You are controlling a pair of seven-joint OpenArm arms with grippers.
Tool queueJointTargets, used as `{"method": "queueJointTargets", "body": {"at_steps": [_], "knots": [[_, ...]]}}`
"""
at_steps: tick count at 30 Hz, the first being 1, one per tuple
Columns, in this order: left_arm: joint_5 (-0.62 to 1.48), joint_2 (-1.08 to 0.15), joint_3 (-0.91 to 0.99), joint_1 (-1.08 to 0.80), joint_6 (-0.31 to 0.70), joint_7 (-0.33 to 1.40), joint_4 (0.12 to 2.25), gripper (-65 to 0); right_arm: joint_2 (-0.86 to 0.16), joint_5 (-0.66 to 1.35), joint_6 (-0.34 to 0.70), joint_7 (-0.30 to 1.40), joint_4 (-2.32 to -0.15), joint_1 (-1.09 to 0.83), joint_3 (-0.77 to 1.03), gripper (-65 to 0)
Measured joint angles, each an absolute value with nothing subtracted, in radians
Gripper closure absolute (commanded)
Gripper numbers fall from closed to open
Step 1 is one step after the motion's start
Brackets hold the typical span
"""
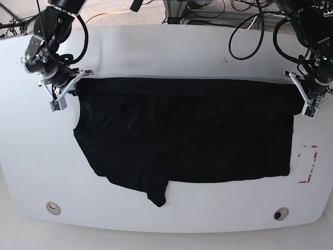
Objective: Fold the T-shirt properly
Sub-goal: 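Lay the shirt down by pulling both grippers back across the table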
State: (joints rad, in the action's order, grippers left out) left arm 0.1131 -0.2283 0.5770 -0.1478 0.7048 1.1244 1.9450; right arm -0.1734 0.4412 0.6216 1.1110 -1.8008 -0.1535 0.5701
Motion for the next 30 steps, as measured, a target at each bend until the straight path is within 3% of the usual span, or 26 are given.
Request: {"method": "queueJointTargets", "body": {"at_steps": [13,27,30], "knots": [[0.087,-0.284,0.497,-0.155,0.704,0.971,1.702,-0.4,-0.171,0.440,0.620,1.108,-1.799,-0.222,0.567,0.0],[0.125,-0.367,0.456,-0.057,0.715,0.949,1.609,-0.7,-0.241,0.454,0.615,1.084,-1.656,-0.146,0.562,0.0],[0.114,-0.376,0.416,-0.057,0.714,0.954,1.598,-7.2,-0.247,0.455,0.615,1.076,-1.654,-0.137,0.562,0.0]]}}
